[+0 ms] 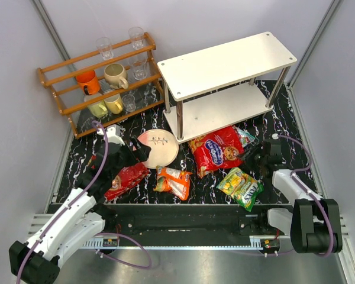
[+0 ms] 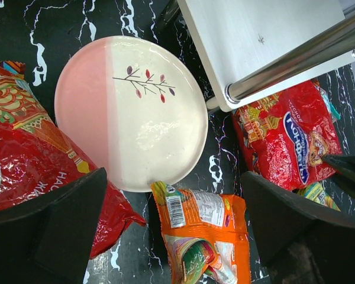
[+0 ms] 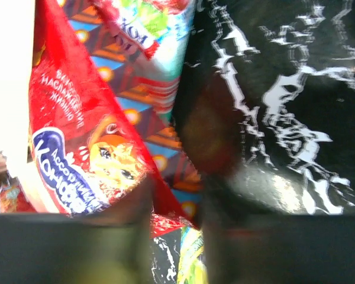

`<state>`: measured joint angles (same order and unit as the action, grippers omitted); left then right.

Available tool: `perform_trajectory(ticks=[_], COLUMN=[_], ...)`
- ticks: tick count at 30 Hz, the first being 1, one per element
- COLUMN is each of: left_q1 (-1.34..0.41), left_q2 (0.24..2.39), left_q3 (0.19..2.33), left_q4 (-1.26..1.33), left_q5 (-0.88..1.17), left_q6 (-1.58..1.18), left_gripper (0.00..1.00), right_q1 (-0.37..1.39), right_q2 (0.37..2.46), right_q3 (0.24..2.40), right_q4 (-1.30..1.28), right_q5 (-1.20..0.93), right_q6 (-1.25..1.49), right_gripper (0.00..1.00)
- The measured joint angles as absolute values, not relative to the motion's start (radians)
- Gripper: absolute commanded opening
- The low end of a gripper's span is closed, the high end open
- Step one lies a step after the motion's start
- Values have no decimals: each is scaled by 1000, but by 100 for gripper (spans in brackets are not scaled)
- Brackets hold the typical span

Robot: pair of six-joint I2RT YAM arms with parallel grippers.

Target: Place and organize the candy bags onto the shelf

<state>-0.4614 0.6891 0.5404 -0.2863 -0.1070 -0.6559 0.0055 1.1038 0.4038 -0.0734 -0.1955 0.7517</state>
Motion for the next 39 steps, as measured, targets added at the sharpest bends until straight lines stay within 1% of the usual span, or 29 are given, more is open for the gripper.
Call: perform_trajectory(ticks=[4,7,11,13,16,20,26,32,35,39], left_q1=[-463,-464,-465,-467,-470,-475,-482,-495,-504,-512], left_q2=[691,701,701,700,690,682,674,674,675,675], left_q3=[529,528,527,526,521,521,521,521,521,521], left_q4=[-277,-276,-275,-274,-274,-270,-269,-269,-269,-269], left_q5=[-103,-96,-81,-77,-73,-70,-64,-64,-64,-64], left_q6=[-656,-656,-655,-655,-655,-655,-655,-655,-655,-655], left_gripper=[99,99,99,99,99,99,99,99,99,99], right_q1=[6,5,7,8,7,7,15,26,26,27], right_q2=[1156,1134,965,865,788,802,805,717,652,641], right_q3=[405,406,447,503,609,703,744,851,890,909], right_q4=[-14,-29,-169,-263,-359,-417,-518,-622,-634,-634], right_q5=[-251,-263,-262,-258,-266,-358,-516,-654,-702,-728], right_q6=[758,746,710,682,633,588,526,473,477,484], right_gripper=[0,0,0,0,0,0,0,0,0,0])
